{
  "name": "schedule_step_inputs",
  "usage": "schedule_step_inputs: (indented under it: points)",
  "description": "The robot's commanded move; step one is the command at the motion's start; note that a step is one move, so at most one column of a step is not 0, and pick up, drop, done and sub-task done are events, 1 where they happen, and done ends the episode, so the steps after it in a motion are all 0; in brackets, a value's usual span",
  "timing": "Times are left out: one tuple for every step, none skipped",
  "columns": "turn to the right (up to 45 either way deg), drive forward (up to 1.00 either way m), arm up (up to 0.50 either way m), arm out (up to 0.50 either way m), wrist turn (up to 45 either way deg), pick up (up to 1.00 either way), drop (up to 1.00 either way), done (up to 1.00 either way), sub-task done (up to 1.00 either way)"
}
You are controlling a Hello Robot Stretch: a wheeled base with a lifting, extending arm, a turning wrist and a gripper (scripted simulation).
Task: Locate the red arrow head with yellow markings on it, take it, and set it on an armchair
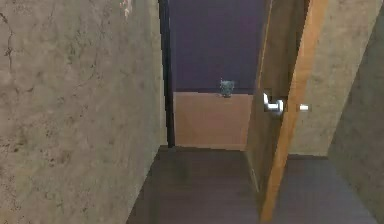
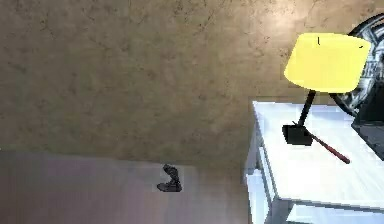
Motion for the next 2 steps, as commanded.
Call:
schedule_step_inputs:
  points:
    - [0.0,1.00,0.00,0.00,0.0,0.00,0.00,0.00,0.00]
    - [0.0,0.90,0.00,0.00,0.0,0.00,0.00,0.00,0.00]
